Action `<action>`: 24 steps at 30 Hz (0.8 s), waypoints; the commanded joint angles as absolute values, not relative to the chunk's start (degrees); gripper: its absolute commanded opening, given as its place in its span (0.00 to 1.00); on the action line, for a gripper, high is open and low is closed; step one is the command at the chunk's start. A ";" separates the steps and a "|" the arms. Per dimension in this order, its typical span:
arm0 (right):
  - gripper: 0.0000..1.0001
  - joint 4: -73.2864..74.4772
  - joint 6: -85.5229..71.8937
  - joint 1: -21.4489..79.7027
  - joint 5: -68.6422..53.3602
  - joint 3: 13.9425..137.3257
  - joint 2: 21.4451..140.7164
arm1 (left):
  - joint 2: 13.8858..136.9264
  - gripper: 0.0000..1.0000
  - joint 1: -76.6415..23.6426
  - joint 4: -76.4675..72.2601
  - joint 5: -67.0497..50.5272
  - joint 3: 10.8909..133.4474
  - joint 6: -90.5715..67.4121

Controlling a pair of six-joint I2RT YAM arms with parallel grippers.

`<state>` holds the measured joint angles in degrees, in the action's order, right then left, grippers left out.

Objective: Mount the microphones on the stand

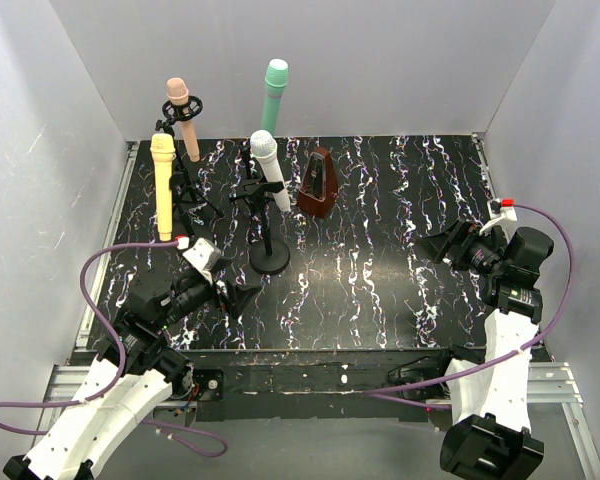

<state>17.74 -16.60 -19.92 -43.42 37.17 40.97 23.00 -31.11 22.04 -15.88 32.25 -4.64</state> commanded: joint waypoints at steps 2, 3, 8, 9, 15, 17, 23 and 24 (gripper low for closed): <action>0.98 15.03 -16.96 -20.30 -44.03 39.46 40.87 | 22.68 0.98 -31.11 22.24 -15.47 33.66 -3.95; 0.98 15.03 -17.05 -20.30 -43.95 39.46 40.78 | 22.59 0.98 -31.11 22.32 -15.38 33.66 -3.87; 0.98 14.94 -17.40 -20.30 -43.51 39.38 40.69 | 22.06 0.98 -31.11 22.41 -15.21 33.66 -3.96; 0.98 14.85 -17.32 -20.30 -43.51 39.38 40.61 | 21.97 0.98 -31.03 22.41 -15.21 33.58 -3.96; 0.98 14.85 -17.67 -20.30 -42.89 39.29 40.52 | 22.15 0.98 -31.11 22.41 -15.12 33.66 -3.96; 0.98 14.68 -17.84 -20.30 -42.45 39.29 40.43 | 22.32 0.98 -31.11 22.41 -15.03 33.66 -3.87; 0.98 14.68 -18.54 -20.30 -42.36 39.20 39.64 | 21.97 0.98 -31.11 22.50 -15.12 33.57 -4.04; 0.98 14.68 -18.81 -20.30 -42.36 39.37 39.99 | 21.97 0.98 -31.11 22.41 -15.12 33.49 -4.04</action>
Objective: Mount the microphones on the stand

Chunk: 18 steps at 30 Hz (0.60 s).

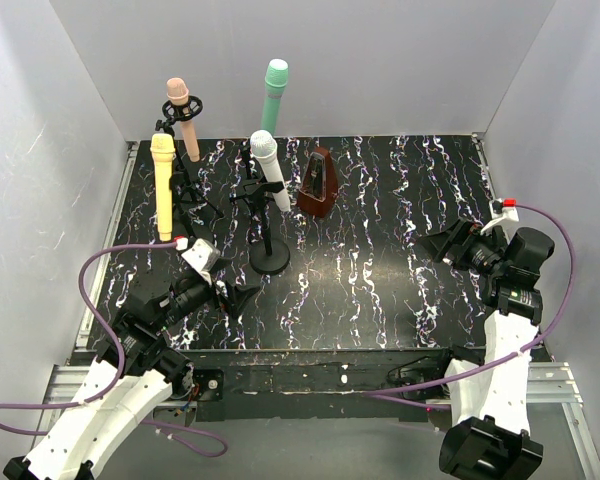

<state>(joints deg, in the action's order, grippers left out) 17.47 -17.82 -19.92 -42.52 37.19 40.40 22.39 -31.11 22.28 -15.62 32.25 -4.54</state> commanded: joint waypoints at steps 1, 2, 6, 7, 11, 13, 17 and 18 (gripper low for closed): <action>0.98 14.68 -19.07 -20.30 -42.36 39.37 39.99 | 22.15 0.98 -31.03 22.33 -15.12 33.49 -4.04; 0.98 14.68 -19.25 -20.30 -42.36 39.38 39.99 | 22.41 0.98 -31.11 22.41 -15.20 33.49 -4.04; 0.98 14.68 -19.95 -20.30 -42.01 39.38 39.99 | 22.68 0.98 -31.03 22.59 -15.47 33.66 -3.96; 0.98 14.68 -20.04 -20.39 -42.01 39.38 40.08 | 22.76 0.98 -31.11 22.50 -15.56 33.66 -3.96; 0.98 14.68 -20.48 -20.30 -41.66 39.29 39.99 | 22.59 0.98 -31.11 22.50 -15.56 33.66 -3.96; 0.98 14.68 -20.48 -20.30 -41.31 39.29 39.99 | 22.50 0.98 -31.03 22.50 -15.47 33.66 -3.96; 0.98 14.59 -20.74 -20.30 -41.05 39.20 40.08 | 22.50 0.98 -31.11 22.50 -15.64 33.58 -4.04; 0.98 14.59 -20.83 -20.30 -40.96 39.20 40.17 | 22.41 0.98 -31.11 22.50 -15.56 33.66 -3.96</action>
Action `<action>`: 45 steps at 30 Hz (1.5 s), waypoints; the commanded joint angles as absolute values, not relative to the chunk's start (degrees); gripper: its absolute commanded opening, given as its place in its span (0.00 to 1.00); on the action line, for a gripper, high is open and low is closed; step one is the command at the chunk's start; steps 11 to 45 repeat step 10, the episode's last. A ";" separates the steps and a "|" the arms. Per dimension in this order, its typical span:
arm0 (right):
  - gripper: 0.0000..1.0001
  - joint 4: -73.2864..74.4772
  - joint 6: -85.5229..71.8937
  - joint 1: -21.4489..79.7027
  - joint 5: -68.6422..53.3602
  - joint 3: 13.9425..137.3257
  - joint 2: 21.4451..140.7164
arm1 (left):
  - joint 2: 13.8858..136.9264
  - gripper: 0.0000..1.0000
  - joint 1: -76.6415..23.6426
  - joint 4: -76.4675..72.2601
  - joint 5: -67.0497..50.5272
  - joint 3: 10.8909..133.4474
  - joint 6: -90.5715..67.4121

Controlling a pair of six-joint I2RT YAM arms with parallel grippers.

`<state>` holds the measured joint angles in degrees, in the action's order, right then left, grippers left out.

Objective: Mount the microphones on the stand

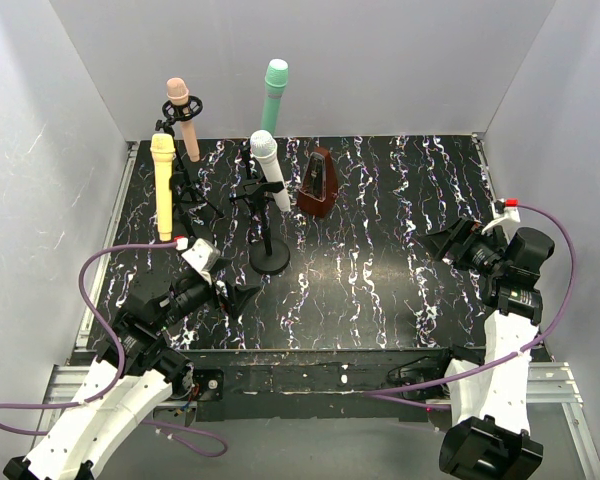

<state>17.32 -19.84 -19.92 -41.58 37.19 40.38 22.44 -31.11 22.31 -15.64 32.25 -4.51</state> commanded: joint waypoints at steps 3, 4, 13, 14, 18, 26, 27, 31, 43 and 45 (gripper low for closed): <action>0.98 14.59 -20.92 -20.30 -40.78 39.20 40.08 | 22.24 0.98 -31.11 22.50 -15.64 33.66 -3.96; 0.98 14.59 -20.92 -20.30 -40.52 39.20 40.08 | 22.24 0.98 -31.11 22.50 -15.56 33.66 -3.96; 0.98 14.41 -20.48 -20.30 -40.69 39.11 39.99 | 22.15 0.98 -31.03 22.50 -15.56 33.66 -3.96; 0.98 14.41 -20.48 -20.30 -40.69 39.11 39.99 | 22.15 0.98 -31.03 22.50 -15.56 33.66 -3.96; 0.98 14.41 -20.48 -20.30 -40.69 39.11 39.99 | 22.15 0.98 -31.03 22.50 -15.56 33.66 -3.96; 0.98 14.41 -20.48 -20.30 -40.69 39.11 39.99 | 22.15 0.98 -31.03 22.50 -15.56 33.66 -3.96; 0.98 14.41 -20.48 -20.30 -40.69 39.11 39.99 | 22.15 0.98 -31.03 22.50 -15.56 33.66 -3.96; 0.98 14.41 -20.48 -20.30 -40.69 39.11 39.99 | 22.15 0.98 -31.03 22.50 -15.56 33.66 -3.96; 0.98 14.41 -20.48 -20.30 -40.69 39.11 39.99 | 22.15 0.98 -31.03 22.50 -15.56 33.66 -3.96; 0.98 14.41 -20.48 -20.30 -40.69 39.11 39.99 | 22.15 0.98 -31.03 22.50 -15.56 33.66 -3.96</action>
